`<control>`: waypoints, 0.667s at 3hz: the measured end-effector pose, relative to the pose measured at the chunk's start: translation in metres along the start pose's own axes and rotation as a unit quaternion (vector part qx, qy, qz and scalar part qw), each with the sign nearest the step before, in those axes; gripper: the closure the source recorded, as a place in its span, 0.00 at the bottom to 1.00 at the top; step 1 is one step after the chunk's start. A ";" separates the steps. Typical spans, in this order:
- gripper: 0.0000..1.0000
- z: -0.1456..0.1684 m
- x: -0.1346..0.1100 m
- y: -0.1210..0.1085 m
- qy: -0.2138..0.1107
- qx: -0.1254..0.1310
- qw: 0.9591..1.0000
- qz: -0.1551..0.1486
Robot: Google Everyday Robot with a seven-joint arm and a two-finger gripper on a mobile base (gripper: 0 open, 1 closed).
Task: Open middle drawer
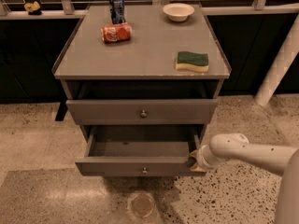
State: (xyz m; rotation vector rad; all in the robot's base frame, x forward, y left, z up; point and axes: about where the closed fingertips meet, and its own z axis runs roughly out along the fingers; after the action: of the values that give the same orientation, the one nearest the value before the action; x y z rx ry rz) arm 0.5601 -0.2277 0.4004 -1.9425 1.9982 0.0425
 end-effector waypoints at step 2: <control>1.00 -0.003 0.001 0.022 -0.005 0.005 1.000 -0.015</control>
Offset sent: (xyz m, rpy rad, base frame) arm -0.2023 -0.0342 -0.0548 0.0390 -0.0288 0.0746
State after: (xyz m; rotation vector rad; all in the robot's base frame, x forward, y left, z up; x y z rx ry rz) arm 0.5382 -0.2285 0.3980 -1.9621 1.9590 0.0351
